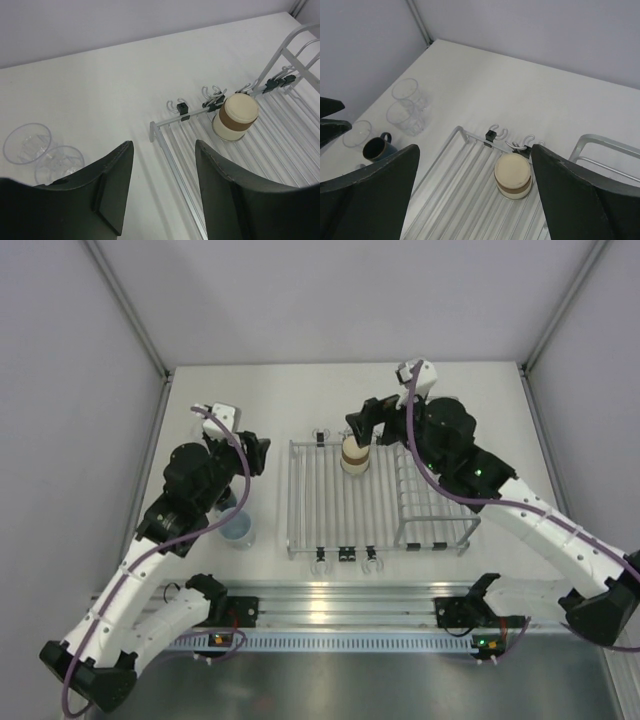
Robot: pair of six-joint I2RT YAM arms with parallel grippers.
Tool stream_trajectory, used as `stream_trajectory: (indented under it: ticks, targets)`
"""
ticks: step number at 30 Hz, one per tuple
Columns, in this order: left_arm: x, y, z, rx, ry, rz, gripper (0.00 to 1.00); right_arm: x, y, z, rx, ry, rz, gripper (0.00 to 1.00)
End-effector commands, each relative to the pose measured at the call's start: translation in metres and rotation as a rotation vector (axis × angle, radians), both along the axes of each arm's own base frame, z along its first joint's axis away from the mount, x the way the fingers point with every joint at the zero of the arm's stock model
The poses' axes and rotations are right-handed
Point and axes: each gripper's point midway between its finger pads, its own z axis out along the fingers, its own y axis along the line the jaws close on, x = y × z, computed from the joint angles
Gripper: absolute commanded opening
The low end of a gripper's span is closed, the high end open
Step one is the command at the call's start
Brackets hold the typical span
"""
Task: Load the cups into the dish rack
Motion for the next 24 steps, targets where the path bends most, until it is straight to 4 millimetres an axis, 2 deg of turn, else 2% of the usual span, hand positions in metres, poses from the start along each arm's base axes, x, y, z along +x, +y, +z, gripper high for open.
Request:
stream_trajectory:
  ticks: [1,6,8,9,12,16,18,19,24]
  targets:
    - [0.007,0.003,0.001,0.013,-0.007,0.018,0.58,-0.018,-0.003,0.021,0.088,-0.052,0.04,0.93]
    - [0.022,0.013,-0.015,0.043,0.044,0.072,0.58,-0.026,-0.031,0.015,0.058,-0.071,-0.021,0.94]
    - [0.032,0.022,-0.022,0.048,0.073,0.109,0.58,-0.033,-0.045,0.022,0.064,-0.091,-0.041,0.94]
    - [0.039,0.025,-0.034,0.054,0.118,0.128,0.58,-0.038,-0.055,0.025,0.073,-0.105,-0.054,0.94]
    - [0.059,0.038,-0.052,0.052,0.19,0.175,0.58,-0.048,-0.074,0.031,0.094,-0.133,-0.076,0.95]
    - [0.082,0.054,-0.079,0.056,0.28,0.23,0.57,-0.06,-0.091,0.037,0.11,-0.165,-0.09,0.96]
    - [0.091,0.055,-0.088,0.065,0.313,0.236,0.57,-0.064,-0.097,0.037,0.107,-0.177,-0.097,0.96]
    - [0.096,0.055,-0.103,0.08,0.359,0.241,0.57,-0.065,-0.099,0.036,0.105,-0.179,-0.1,0.96]
    - [0.106,0.066,-0.118,0.08,0.4,0.284,0.57,-0.071,-0.111,0.032,0.094,-0.195,-0.12,0.97]
